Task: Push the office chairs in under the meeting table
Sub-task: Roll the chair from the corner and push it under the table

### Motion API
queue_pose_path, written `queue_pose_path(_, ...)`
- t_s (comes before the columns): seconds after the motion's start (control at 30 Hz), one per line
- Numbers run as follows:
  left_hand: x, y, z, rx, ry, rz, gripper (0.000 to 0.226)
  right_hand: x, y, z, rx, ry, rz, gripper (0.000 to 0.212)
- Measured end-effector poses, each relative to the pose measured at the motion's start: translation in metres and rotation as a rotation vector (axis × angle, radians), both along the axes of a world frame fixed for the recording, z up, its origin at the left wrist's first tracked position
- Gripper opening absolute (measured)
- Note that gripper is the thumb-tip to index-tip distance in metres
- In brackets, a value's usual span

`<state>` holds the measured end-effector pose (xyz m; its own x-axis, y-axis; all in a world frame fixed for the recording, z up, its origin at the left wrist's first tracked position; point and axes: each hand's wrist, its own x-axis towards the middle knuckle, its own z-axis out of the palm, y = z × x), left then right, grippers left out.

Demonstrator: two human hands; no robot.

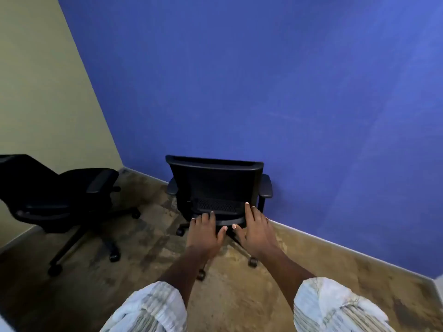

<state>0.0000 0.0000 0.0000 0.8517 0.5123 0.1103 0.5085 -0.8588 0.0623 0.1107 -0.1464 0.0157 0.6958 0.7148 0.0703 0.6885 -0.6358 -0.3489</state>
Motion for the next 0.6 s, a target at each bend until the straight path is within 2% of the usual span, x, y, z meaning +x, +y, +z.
queue_pose_path(0.1, 0.052, 0.035, 0.018, -0.02, -0.162, 0.072, 0.084, 0.052, 0.037, 0.016, 0.093, -0.066, 0.029, 0.082)
queue_pose_path(0.33, 0.139, 0.132, 0.068, 0.129, -0.349, 0.065, 0.059, 0.139, 0.121, 0.042, 0.18, -0.207, 0.077, 0.08)
queue_pose_path(0.5, 0.175, 0.192, 0.082, 0.117, -0.304, 0.03, 0.052, 0.176, 0.173, 0.04, 0.169, -0.213, 0.078, 0.073)
queue_pose_path(0.6, 0.186, 0.22, 0.073, 0.006, -0.187, 0.011, 0.055, 0.183, 0.201, 0.036, 0.197, -0.293, 0.092, 0.053)
